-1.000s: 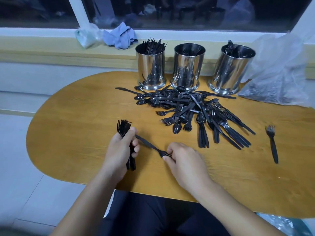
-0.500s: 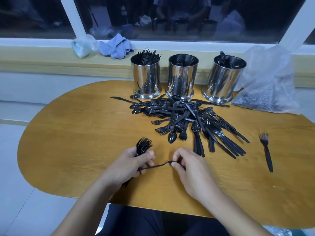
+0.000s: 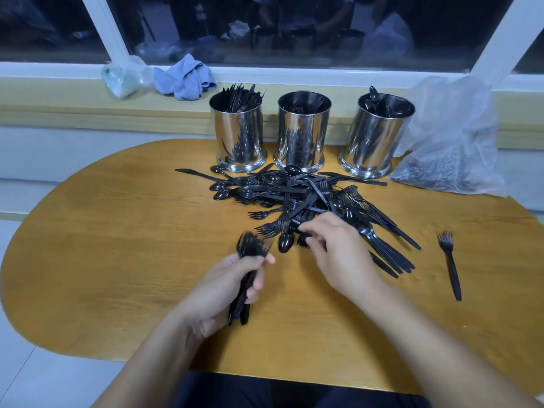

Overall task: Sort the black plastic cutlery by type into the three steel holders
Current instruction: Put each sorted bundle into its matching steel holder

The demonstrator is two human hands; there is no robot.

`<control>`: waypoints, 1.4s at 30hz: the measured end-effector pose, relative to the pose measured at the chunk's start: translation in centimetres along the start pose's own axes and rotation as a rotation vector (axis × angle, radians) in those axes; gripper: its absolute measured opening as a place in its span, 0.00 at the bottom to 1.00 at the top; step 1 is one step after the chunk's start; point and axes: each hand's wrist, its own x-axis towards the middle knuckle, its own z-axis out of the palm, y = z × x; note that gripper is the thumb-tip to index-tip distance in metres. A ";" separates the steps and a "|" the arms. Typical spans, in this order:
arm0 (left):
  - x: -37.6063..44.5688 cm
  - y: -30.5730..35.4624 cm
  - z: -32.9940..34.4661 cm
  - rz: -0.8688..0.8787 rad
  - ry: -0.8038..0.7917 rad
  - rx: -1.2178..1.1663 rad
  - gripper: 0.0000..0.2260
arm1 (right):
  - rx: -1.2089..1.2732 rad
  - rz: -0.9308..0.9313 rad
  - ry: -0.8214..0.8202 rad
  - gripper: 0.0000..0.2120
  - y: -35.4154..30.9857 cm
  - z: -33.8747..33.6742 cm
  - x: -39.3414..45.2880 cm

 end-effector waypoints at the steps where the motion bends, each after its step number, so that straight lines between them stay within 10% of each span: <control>1: 0.1 0.0 -0.1 0.025 0.017 -0.063 0.15 | -0.098 -0.006 0.005 0.15 1.0 -0.3 0.9; 11: 0.5 -1.1 0.7 0.079 0.097 -0.443 0.06 | -0.439 -0.250 -0.153 0.22 3.8 0.4 4.8; 28: 0.6 -1.6 1.9 0.232 0.254 -0.204 0.09 | -0.466 -0.560 -0.283 0.17 3.4 0.9 4.1; 33: 0.0 -1.7 1.7 0.294 0.278 -0.249 0.08 | -0.315 -0.479 -0.272 0.11 1.8 0.7 4.0; 42: -0.3 -1.9 3.2 0.413 0.252 -0.159 0.27 | 0.696 0.247 -0.239 0.02 -7.5 -0.2 0.3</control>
